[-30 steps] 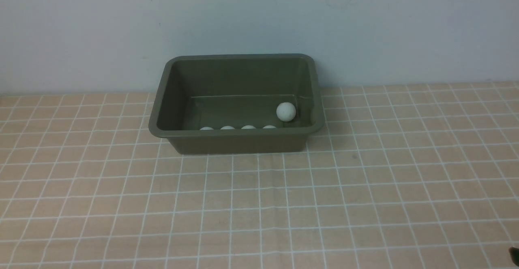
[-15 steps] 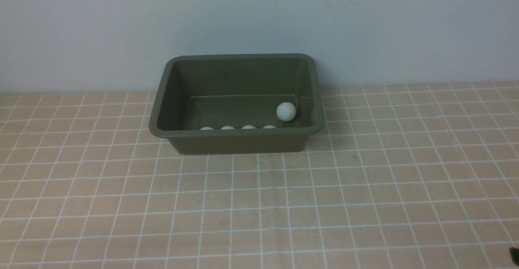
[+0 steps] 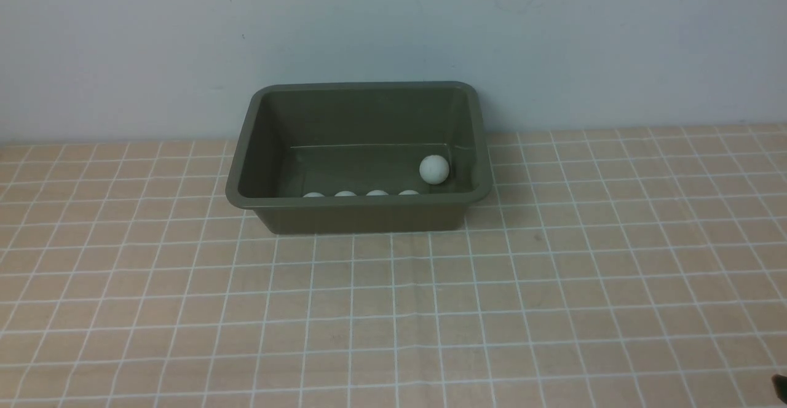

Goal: Put the table tennis balls into the box on the light coffee tablecloth.

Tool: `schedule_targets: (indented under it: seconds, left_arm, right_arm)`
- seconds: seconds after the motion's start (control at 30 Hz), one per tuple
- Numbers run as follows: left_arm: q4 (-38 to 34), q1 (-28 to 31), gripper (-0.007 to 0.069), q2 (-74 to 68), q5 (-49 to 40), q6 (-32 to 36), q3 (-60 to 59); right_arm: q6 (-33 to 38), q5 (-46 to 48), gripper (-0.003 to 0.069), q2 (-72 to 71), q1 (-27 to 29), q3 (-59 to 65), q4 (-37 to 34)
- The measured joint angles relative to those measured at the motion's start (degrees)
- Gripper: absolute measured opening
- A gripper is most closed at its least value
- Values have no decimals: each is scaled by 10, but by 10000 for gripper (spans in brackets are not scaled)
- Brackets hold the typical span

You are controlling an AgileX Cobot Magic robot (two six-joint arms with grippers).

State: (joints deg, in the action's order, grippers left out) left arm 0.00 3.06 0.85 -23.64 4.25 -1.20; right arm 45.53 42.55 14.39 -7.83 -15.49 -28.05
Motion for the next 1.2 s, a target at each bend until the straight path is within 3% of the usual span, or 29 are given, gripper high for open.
schedule_targets:
  seconds: [0.23, 0.5, 0.6, 0.73, 0.87, 0.9, 0.93, 1.03, 1.2]
  left_arm:
    - [0, 0, 404, 0, 0, 0, 0]
    - [0, 0, 404, 0, 1, 0, 0]
    - [0, 0, 404, 0, 1, 0, 0]
    - [0, 0, 404, 0, 1, 0, 0]
    - [0, 0, 404, 0, 1, 0, 0]
    - [0, 0, 404, 0, 1, 0, 0]
    - [0, 0, 404, 0, 1, 0, 0]
    - [0, 0, 404, 0, 1, 0, 0]
    - [0, 0, 404, 0, 1, 0, 0]
  right_arm:
    - [11, -124, 358, 0, 0, 6, -125]
    - [-4, -291, 358, -8, -10, 105, -155]
    - [-10, -303, 358, -29, -15, 119, -135]
    - [-98, -307, 358, -70, -16, 133, -45]
    - [-306, -269, 358, -104, -16, 142, 143]
    - [-306, -265, 358, -106, -16, 142, 153]
    - [-380, -232, 358, -121, -17, 142, 218]
    - [-488, -177, 358, -146, -17, 144, 315]
    - [-549, -156, 358, -150, -17, 161, 381]
